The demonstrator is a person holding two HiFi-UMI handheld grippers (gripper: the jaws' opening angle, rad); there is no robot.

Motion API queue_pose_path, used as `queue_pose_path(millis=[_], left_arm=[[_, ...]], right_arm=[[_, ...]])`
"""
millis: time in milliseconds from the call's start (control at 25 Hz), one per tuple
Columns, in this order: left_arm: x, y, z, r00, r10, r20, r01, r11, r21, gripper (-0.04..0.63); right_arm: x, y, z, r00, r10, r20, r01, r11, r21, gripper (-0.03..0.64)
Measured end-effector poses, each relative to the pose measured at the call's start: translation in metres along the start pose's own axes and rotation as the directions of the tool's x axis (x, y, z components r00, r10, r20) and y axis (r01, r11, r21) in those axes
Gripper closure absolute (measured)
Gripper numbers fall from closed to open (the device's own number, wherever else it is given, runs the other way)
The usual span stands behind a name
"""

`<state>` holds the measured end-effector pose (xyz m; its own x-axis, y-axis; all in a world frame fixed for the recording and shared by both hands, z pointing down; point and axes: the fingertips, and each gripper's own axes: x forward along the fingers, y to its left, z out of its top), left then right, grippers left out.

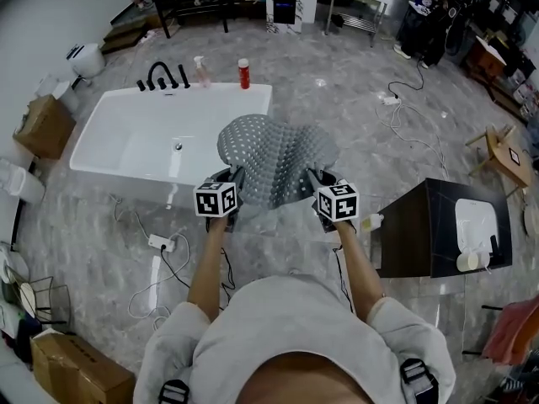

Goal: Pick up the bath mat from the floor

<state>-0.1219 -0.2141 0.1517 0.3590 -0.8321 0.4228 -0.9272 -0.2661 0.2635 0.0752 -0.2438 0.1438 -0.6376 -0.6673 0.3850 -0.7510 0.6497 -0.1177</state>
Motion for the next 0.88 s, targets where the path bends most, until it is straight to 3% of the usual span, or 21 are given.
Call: queue_pose_path(millis=[880], left_arm=[[0.007, -0.004, -0.014, 1.000, -0.021, -0.015, 0.020, 0.999, -0.035, 0.546]], right_arm=[[-0.007, -0.006, -0.011, 0.999, -0.028, -0.019, 0.028, 1.000, 0.009, 0.568]])
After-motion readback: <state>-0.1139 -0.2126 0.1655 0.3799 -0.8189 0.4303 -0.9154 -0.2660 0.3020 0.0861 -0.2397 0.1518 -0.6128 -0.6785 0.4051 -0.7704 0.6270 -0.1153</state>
